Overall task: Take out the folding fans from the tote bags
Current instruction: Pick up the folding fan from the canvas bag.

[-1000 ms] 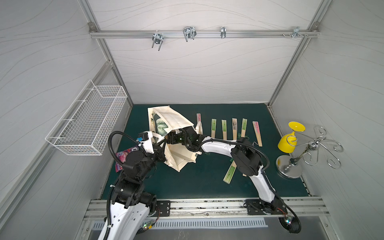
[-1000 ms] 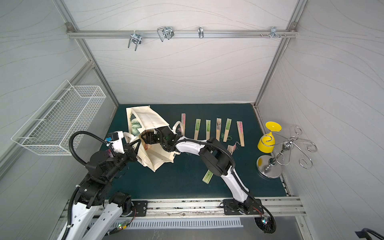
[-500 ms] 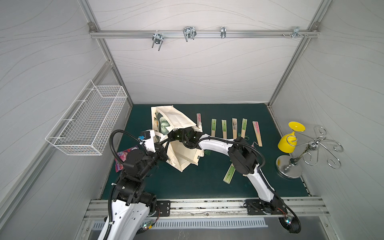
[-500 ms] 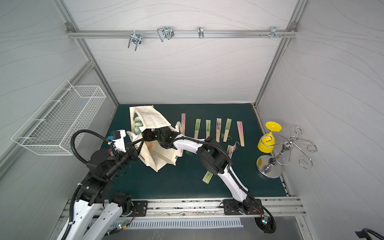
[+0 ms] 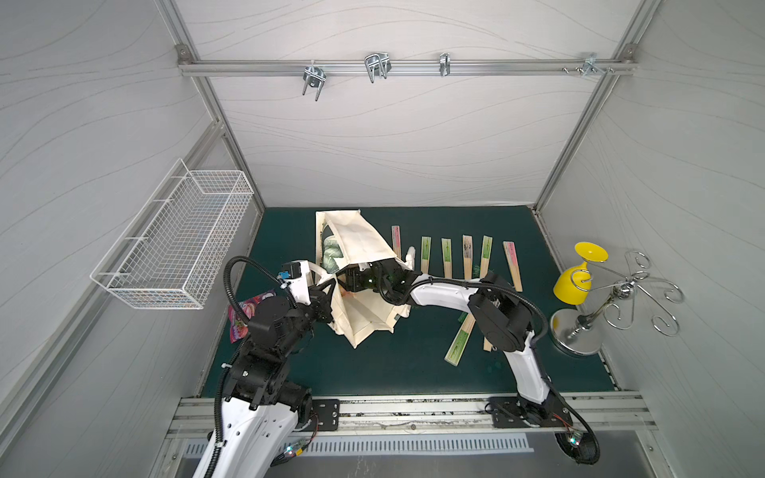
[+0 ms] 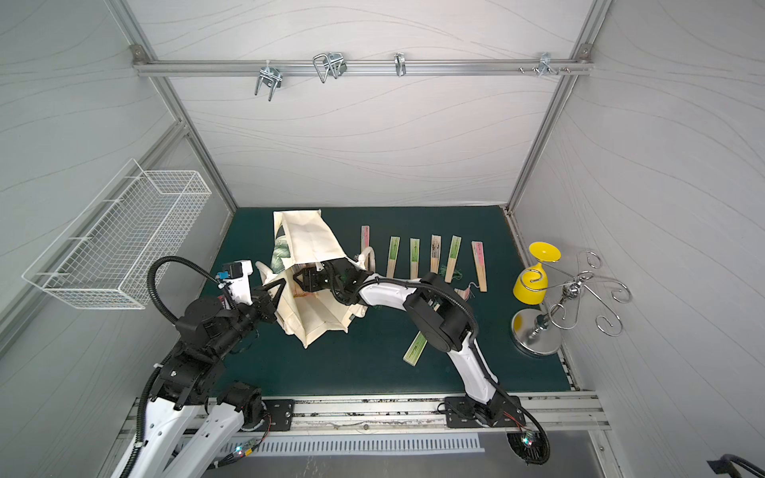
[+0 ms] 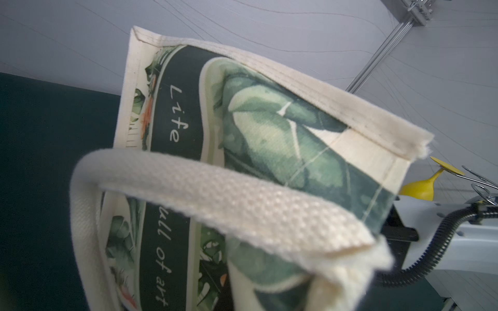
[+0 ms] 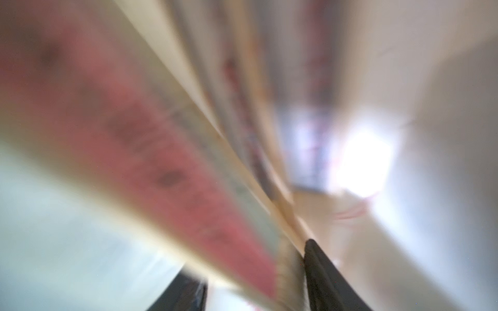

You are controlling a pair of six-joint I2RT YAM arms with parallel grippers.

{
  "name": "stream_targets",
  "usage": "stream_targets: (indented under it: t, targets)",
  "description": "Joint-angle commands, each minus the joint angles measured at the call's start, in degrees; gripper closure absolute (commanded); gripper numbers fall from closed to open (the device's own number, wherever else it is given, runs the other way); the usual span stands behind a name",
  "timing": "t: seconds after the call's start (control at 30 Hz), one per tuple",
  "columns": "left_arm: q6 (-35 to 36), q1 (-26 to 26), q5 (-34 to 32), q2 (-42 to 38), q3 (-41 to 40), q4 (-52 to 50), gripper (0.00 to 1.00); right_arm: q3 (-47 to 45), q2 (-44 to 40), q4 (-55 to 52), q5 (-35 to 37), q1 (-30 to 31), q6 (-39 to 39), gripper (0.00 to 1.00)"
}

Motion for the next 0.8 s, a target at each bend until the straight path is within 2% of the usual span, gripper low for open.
stream_targets:
  t: [0.0, 0.07, 0.27, 0.37, 0.77]
  targets:
    - [0.69, 0.33, -4.79, -0.22, 2.64, 1.43, 1.0, -0.42, -3.74, 6.04, -1.06, -1.56, -1.23, 0.51]
    - [0.43, 0.33, -4.7, -0.27, 2.59, 1.61, 1.0, 1.36, -2.61, 4.92, -1.56, -1.84, -1.24, 0.55]
    - [0.26, 0.33, -4.59, -1.1, 2.86, 0.78, 1.0, 3.62, -0.22, 1.99, 0.6, -2.28, -0.28, 0.57]
    - [0.26, 0.33, -4.75, -1.15, 2.93, 0.59, 1.0, 3.61, 0.02, 2.0, 0.12, -2.46, -0.5, 0.67]
    - [1.18, 0.32, -7.96, 0.4, 4.34, -0.72, 1.0, 0.52, -3.56, 1.35, 1.91, -2.29, -5.41, 0.81]
